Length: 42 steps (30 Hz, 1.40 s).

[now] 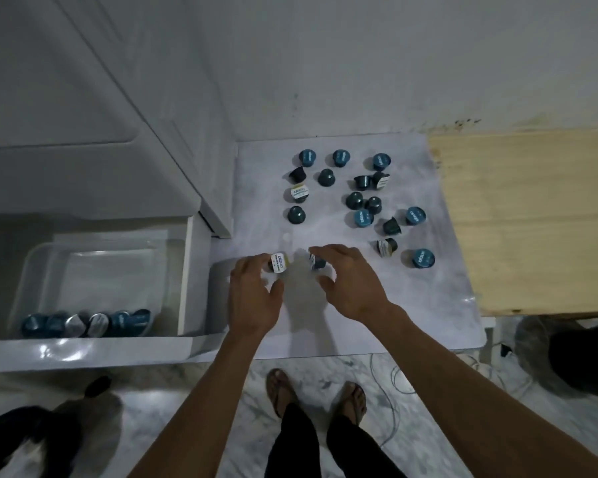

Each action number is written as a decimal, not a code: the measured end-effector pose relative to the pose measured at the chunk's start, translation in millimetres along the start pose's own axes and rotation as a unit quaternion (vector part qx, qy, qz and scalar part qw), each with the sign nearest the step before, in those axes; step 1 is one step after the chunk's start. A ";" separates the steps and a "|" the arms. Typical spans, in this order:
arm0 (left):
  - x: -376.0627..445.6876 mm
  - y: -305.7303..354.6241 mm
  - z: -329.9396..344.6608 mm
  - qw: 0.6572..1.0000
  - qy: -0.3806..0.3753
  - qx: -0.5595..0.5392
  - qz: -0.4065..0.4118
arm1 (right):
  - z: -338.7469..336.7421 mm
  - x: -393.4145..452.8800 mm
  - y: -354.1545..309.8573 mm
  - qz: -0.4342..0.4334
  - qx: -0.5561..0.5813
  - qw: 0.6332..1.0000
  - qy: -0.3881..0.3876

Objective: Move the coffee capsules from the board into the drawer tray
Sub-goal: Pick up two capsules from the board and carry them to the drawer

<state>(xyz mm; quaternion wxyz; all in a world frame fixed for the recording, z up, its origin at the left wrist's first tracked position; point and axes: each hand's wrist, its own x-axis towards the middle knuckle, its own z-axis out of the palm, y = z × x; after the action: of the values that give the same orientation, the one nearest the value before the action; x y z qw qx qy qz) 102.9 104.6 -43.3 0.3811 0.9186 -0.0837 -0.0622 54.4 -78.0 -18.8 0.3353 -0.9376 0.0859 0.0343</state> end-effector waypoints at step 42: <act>-3.5 -6.4 32.7 0.980 0.139 -0.124 0.074 | 45.4 13.5 41.5 -0.082 0.064 0.959 0.264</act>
<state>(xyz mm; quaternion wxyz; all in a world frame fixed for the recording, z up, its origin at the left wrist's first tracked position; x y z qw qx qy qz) 94.3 87.2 -70.7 0.5034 0.8553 -0.0890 0.0843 59.8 -82.6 -81.3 0.3620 -0.8935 0.0963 -0.2475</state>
